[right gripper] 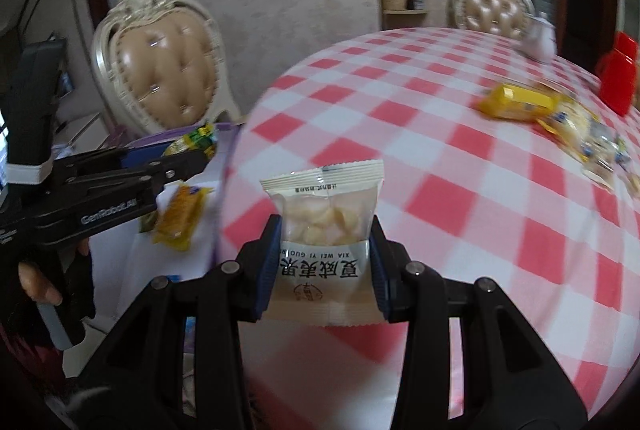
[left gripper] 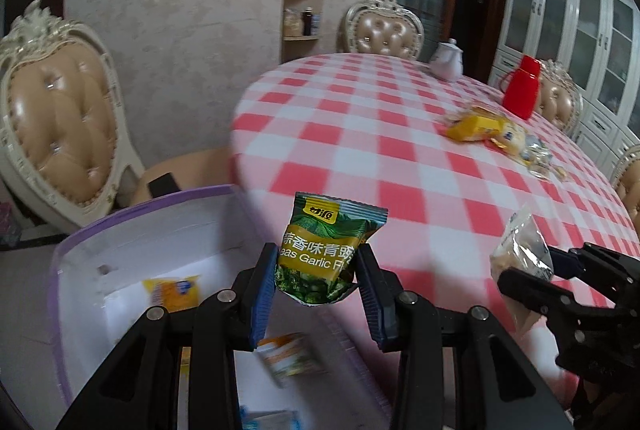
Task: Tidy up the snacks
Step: 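Carry both packets to the white box and open both tools over it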
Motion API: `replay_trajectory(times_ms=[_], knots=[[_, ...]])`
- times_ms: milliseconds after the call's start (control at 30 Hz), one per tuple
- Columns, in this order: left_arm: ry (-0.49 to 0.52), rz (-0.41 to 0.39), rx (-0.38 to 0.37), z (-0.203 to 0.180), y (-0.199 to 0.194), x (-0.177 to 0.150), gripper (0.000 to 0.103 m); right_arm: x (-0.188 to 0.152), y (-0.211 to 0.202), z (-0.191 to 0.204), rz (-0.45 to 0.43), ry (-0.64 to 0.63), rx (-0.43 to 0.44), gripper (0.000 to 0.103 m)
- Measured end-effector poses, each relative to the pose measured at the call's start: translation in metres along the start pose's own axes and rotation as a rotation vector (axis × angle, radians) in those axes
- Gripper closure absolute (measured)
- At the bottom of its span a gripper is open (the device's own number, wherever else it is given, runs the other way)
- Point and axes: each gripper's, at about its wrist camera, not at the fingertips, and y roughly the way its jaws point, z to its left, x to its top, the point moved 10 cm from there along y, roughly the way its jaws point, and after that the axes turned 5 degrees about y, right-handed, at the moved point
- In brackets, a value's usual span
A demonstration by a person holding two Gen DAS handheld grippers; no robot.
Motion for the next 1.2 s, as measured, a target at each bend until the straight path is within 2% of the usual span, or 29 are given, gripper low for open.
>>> replay_trajectory(times_ms=[433,600,733,833,967,1033,1133,1200], knots=[[-0.078,0.016,0.183,0.112,-0.027,-0.033,0.063,-0.02,0.028,0.121,0.088,-0.2,0.168,0.058],[-0.096,0.02,0.227,0.137,-0.033,-0.037,0.062,-0.033,0.037,0.154,0.123,-0.259,0.222,0.058],[-0.101,0.032,0.28,0.151,-0.034,-0.041,0.06,-0.04,0.038,0.176,0.133,-0.274,0.297,0.056],[-0.126,0.057,0.342,0.164,-0.033,-0.044,0.051,-0.04,0.035,0.177,0.136,-0.25,0.336,0.044],[-0.129,0.038,0.397,0.167,-0.041,-0.037,0.03,-0.031,0.029,0.156,0.105,-0.216,0.298,0.043],[-0.109,0.022,0.414,0.162,-0.043,-0.031,0.026,-0.023,0.024,0.136,0.086,-0.168,0.281,0.042],[-0.074,0.012,0.399,0.14,-0.041,-0.019,0.022,-0.014,0.017,0.102,0.061,-0.111,0.239,0.038],[-0.059,0.009,0.346,0.114,-0.035,-0.007,0.021,-0.009,0.011,0.071,0.038,-0.073,0.184,0.03]])
